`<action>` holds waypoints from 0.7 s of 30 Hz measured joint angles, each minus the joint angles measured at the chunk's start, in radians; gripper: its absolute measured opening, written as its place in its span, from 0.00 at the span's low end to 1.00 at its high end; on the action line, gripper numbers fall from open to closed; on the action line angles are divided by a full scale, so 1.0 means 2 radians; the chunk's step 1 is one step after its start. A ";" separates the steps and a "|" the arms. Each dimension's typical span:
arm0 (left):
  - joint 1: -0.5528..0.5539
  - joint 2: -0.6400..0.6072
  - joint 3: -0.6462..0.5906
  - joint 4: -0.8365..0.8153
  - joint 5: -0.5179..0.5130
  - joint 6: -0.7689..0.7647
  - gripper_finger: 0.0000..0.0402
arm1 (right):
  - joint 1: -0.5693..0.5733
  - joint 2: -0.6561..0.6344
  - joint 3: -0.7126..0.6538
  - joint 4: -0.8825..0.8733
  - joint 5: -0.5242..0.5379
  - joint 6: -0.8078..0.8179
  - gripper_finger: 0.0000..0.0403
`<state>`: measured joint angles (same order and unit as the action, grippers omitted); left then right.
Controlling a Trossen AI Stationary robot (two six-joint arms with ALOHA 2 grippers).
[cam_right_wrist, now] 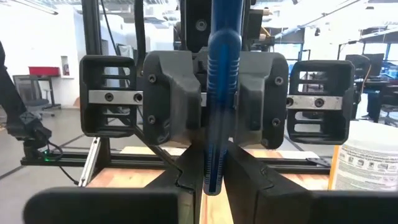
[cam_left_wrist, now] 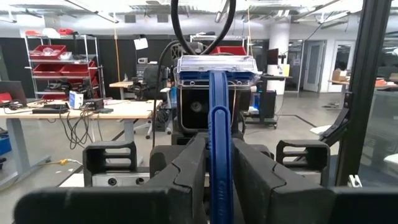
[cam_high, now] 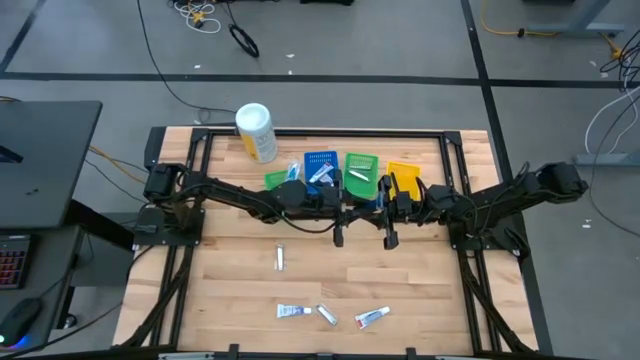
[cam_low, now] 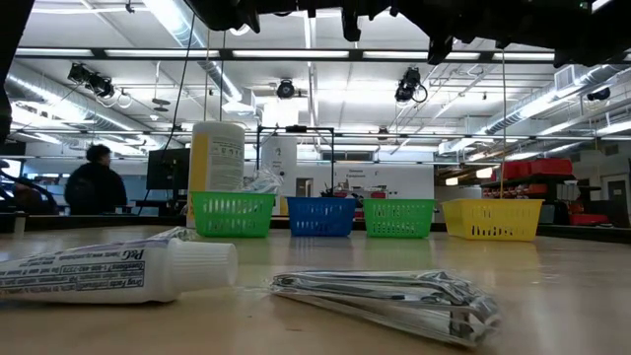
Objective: Pick & Place Travel size toiletries
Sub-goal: Put the blue razor into the yellow basket
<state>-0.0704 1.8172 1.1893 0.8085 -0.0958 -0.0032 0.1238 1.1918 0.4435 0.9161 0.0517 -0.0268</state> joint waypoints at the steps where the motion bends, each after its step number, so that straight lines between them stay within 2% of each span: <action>1: 0.000 0.000 0.000 0.000 0.000 0.000 0.21 | 0.000 -0.002 0.000 -0.001 0.000 0.000 0.14; 11: 0.000 0.000 0.000 -0.005 0.010 0.002 0.22 | 0.000 -0.003 0.000 -0.003 0.000 0.000 0.14; 15: 0.000 0.000 0.000 -0.009 0.012 0.004 0.31 | 0.000 -0.003 0.000 -0.003 0.000 0.000 0.14; 21: 0.000 -0.001 0.000 -0.012 -0.021 0.029 0.46 | 0.000 -0.005 0.000 -0.007 0.019 -0.002 0.14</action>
<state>-0.0708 1.8159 1.1884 0.7852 -0.1383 0.0550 0.1237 1.1820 0.4431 0.9022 0.0890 -0.0304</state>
